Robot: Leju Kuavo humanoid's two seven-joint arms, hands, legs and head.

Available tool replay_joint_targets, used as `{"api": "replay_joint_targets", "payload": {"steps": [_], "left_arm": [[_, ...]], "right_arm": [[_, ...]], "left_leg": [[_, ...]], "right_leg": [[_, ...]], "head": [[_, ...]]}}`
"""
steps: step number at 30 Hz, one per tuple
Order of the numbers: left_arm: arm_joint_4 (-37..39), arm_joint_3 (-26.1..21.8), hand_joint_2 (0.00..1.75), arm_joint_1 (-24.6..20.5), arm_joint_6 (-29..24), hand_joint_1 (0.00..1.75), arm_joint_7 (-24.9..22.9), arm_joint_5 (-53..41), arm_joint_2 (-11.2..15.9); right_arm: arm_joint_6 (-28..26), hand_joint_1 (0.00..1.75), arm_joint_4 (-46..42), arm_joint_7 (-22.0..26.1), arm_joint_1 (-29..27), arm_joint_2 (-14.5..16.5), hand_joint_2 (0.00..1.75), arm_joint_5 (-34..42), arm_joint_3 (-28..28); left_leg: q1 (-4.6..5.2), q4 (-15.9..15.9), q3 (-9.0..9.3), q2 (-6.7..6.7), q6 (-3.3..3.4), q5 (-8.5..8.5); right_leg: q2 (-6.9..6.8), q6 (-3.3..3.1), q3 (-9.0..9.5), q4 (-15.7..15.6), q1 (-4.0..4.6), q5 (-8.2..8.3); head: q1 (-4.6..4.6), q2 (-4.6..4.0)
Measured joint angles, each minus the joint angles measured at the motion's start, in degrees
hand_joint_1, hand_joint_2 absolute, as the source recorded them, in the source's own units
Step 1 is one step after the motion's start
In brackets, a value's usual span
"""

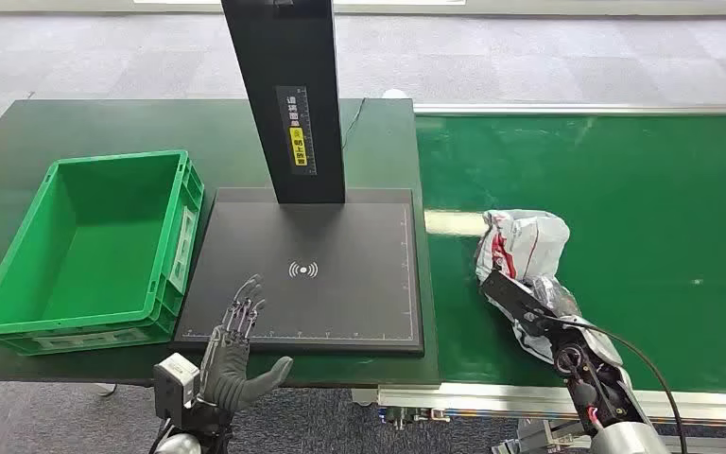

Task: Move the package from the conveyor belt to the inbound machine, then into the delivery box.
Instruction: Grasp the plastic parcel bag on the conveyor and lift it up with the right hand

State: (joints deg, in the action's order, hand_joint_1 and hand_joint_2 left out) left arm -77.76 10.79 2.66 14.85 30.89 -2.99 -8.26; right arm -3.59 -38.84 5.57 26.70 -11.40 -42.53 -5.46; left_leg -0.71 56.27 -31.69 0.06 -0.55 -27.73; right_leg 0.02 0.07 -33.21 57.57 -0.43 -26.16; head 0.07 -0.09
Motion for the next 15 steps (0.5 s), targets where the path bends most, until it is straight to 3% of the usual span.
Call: {"api": "replay_joint_targets", "payload": {"steps": [2,7,12,15], "left_arm": [[-0.13,-0.07,1.75,0.10,-0.10,0.00,0.13,0.02,0.01],[-0.47,-0.25,1.75,0.29,-0.63,0.00,1.12,0.02,0.02],[-0.42,-0.34,1.75,-0.04,-0.99,0.00,1.73,0.11,0.07],[-0.38,-0.40,1.75,-0.51,-0.99,0.00,1.83,0.11,0.07]], "right_arm": [[-2.08,1.75,-1.36,2.52,-0.19,0.39,1.75,2.19,0.68],[-15.37,1.75,-12.61,17.67,-2.89,2.94,1.75,14.97,5.77],[-20.21,1.75,-23.62,25.54,-7.10,5.36,1.75,22.26,9.88],[-21.17,1.75,-27.76,27.86,-8.58,6.31,1.75,23.64,11.15]], "left_leg": [[0.00,0.00,0.00,0.00,0.00,0.00],[0.00,0.00,-0.03,-0.06,0.00,0.00],[0.01,0.00,-0.05,-0.04,0.00,-0.01],[0.01,0.00,-0.04,-0.04,0.00,-0.01]], "right_leg": [[0.00,0.00,0.00,0.00,0.00,0.00],[-0.07,0.01,-0.03,0.00,0.00,-0.02],[-0.04,0.02,-0.05,0.00,-0.01,-0.03],[-0.04,0.02,-0.04,0.00,-0.01,-0.03]], "head": [[-0.01,0.00],[0.00,0.00],[0.00,0.00],[-0.01,0.00]]}}
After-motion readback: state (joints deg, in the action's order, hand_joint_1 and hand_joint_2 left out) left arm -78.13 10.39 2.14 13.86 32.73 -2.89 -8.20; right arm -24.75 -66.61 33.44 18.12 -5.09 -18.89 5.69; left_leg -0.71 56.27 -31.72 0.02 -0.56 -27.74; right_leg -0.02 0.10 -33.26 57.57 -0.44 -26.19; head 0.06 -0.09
